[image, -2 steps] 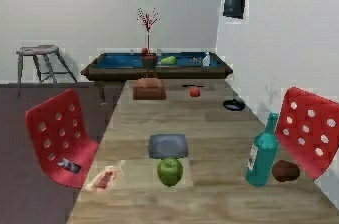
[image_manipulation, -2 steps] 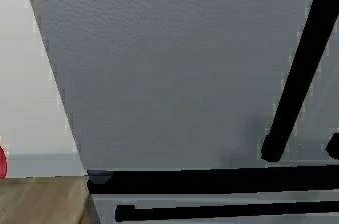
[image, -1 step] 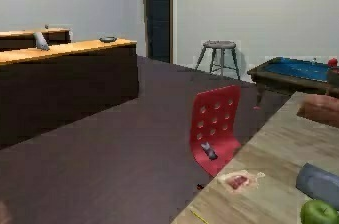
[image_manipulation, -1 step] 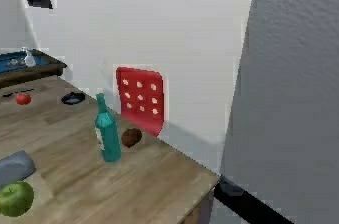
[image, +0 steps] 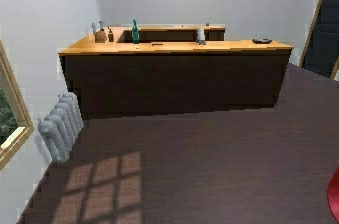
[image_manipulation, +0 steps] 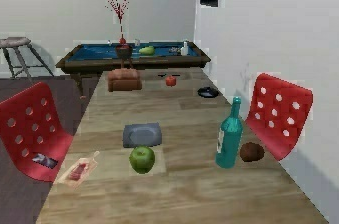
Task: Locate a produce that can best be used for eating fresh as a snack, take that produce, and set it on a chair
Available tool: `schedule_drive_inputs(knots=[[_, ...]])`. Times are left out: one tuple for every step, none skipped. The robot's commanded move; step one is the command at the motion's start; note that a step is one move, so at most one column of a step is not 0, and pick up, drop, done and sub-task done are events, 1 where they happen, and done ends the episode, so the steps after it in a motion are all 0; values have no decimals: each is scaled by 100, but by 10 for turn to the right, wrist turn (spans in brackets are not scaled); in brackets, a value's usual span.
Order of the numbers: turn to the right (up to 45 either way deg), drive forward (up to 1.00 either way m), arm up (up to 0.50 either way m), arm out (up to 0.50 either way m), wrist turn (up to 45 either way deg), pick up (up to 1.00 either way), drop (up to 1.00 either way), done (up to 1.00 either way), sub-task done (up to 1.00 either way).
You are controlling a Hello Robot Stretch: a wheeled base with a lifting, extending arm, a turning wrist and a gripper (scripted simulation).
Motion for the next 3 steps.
schedule_drive_inputs(knots=[[0, 0, 50, 0, 0, 0, 0, 0, 0], [0, 0, 38, 0, 0, 0, 0, 0, 0], [0, 0, 0, 28, 0, 0, 0, 0, 0]])
